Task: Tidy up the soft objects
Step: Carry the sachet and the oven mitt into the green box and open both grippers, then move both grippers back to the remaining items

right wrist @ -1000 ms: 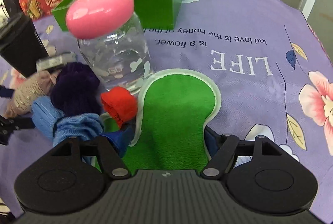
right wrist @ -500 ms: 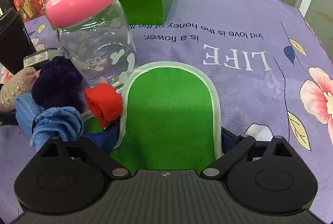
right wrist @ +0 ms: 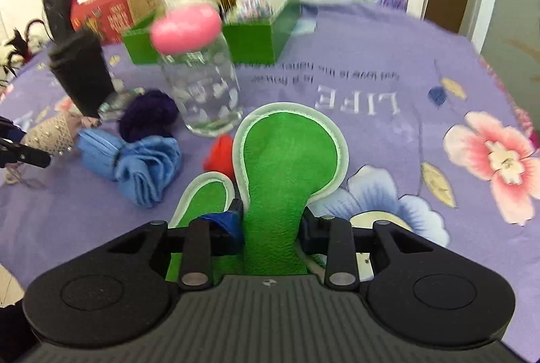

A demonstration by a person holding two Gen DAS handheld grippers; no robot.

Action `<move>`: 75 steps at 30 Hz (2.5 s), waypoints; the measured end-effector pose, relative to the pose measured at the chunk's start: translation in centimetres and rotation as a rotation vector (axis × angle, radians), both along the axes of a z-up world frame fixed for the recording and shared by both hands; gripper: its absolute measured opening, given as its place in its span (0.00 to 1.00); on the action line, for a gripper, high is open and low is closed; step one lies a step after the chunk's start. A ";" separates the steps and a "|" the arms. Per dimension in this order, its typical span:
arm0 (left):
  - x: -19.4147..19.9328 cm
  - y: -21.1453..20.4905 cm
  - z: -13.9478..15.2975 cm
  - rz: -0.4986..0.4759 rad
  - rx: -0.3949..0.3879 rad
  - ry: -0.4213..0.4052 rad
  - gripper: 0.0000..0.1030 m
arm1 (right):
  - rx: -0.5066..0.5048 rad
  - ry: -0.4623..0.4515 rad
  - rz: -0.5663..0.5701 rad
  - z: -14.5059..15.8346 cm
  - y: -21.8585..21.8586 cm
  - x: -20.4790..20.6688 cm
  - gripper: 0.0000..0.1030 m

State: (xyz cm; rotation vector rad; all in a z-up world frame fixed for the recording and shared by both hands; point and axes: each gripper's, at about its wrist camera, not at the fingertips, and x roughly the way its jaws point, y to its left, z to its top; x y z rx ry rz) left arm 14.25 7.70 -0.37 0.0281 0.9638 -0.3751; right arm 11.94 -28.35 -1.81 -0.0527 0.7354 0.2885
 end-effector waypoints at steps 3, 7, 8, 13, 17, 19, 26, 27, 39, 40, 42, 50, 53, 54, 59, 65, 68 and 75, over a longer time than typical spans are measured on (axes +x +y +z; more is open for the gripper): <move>-0.3 0.3 1.2 0.015 -0.032 0.003 0.43 | 0.011 -0.067 0.015 2.0 0.3 -0.4 0.15; 0.4 0.8 3.6 0.012 -0.066 -0.022 0.43 | 0.055 -0.109 0.045 4.3 0.3 1.3 0.15; 0.8 1.1 4.4 0.008 -0.073 -0.027 0.43 | 0.073 -0.116 0.054 4.9 0.2 2.0 0.15; 5.9 1.9 9.2 0.003 -0.089 -0.076 0.43 | 0.098 -0.171 0.099 9.3 0.6 8.7 0.15; 12.6 1.2 12.6 0.021 -0.061 -0.145 0.42 | 0.104 -0.199 0.136 12.1 2.2 15.7 0.16; 16.2 1.0 13.6 0.020 -0.085 -0.157 0.42 | 0.115 -0.196 0.149 12.5 3.3 19.3 0.16; 27.3 -0.4 13.9 0.018 -0.044 -0.176 0.42 | 0.083 -0.104 0.209 9.8 7.7 29.4 0.17; 28.4 -0.7 13.3 -0.001 -0.033 -0.167 0.42 | 0.070 -0.091 0.216 9.1 8.4 30.5 0.17; 31.6 -2.3 8.2 -0.008 0.166 -0.182 0.81 | -0.044 -0.057 0.241 5.9 12.1 33.6 0.40; 31.5 -2.1 8.8 0.000 0.166 -0.193 0.81 | -0.038 -0.064 0.241 6.5 12.0 33.3 0.42; 31.0 -1.7 10.2 0.027 0.147 -0.213 0.82 | -0.030 -0.090 0.234 7.8 11.7 32.8 0.49; 28.0 -1.5 15.2 0.058 0.066 -0.277 0.99 | -0.052 0.043 0.178 9.1 11.5 33.3 0.60; 26.7 -1.9 16.1 0.043 0.072 -0.301 0.99 | 0.015 0.001 0.160 9.6 11.2 33.0 0.62; 26.5 -2.0 16.1 0.039 0.072 -0.298 0.99 | 0.028 0.008 0.162 9.7 11.2 33.1 0.62; 26.8 -2.2 15.2 0.033 0.081 -0.279 0.99 | -0.054 0.001 0.184 9.5 12.4 33.0 0.64; 24.9 -1.2 14.6 0.066 0.046 -0.265 0.99 | -0.085 0.055 0.187 9.3 11.8 31.4 0.64; 21.8 -0.1 15.5 0.096 -0.004 -0.303 1.00 | -0.082 0.003 0.132 10.3 10.0 28.2 0.64; 12.2 1.3 17.2 0.151 -0.072 -0.402 1.00 | -0.209 -0.064 -0.119 13.0 7.3 17.2 0.64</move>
